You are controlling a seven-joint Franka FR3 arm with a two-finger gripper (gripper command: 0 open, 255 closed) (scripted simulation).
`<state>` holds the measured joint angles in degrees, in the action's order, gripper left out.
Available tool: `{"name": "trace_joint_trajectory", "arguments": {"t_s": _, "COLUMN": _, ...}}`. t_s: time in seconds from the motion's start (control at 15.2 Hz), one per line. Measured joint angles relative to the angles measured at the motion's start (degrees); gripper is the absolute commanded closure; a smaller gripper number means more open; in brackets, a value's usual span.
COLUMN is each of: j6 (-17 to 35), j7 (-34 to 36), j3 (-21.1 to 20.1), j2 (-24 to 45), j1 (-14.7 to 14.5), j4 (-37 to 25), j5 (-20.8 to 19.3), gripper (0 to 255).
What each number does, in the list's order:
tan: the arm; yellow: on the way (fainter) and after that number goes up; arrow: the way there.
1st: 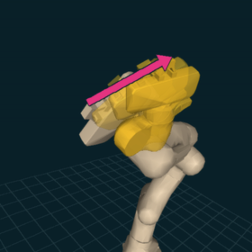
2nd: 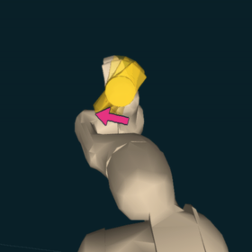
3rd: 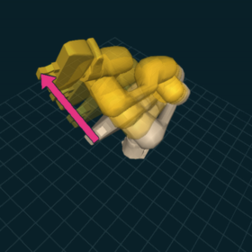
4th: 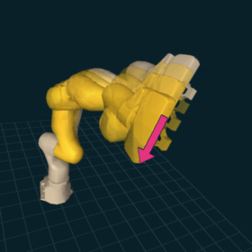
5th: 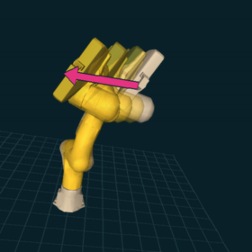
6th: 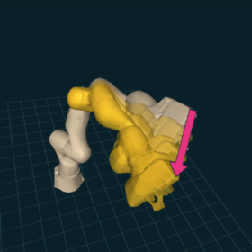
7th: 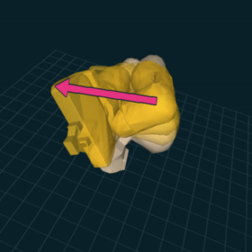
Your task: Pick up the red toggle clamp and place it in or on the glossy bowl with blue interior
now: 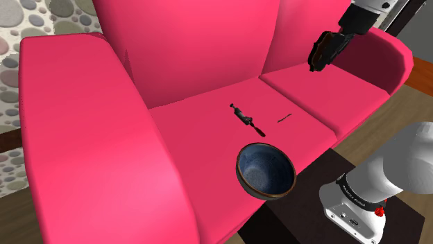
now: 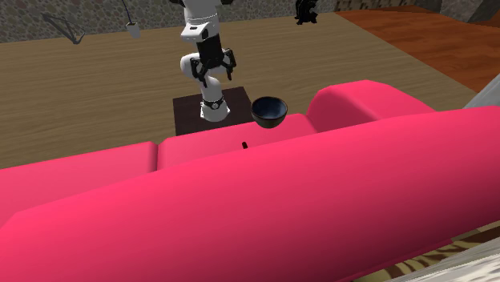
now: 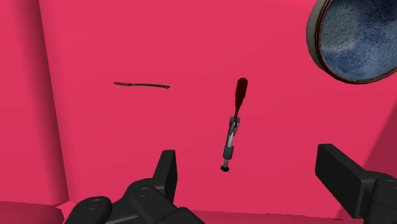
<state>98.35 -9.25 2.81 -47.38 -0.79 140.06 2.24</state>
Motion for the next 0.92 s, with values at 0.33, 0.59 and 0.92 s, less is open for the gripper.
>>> {"name": "trace_joint_trajectory", "arguments": {"t_s": 0.33, "j6": 5.0, "j7": 1.5, "j3": -1.0, "j2": 5.1, "j1": -0.4, "j4": 1.4, "j5": 1.0, "gripper": 0}}
{"name": "trace_joint_trajectory", "arguments": {"t_s": 0.59, "j6": 11.4, "j7": 2.9, "j3": -1.9, "j2": 11.7, "j1": -0.8, "j4": 3.0, "j5": 2.1, "gripper": 0}}
{"name": "trace_joint_trajectory", "arguments": {"t_s": 0.92, "j6": 19.0, "j7": 4.3, "j3": -2.7, "j2": 22.5, "j1": -1.3, "j4": 2.1, "j5": 3.4, "gripper": 0}}
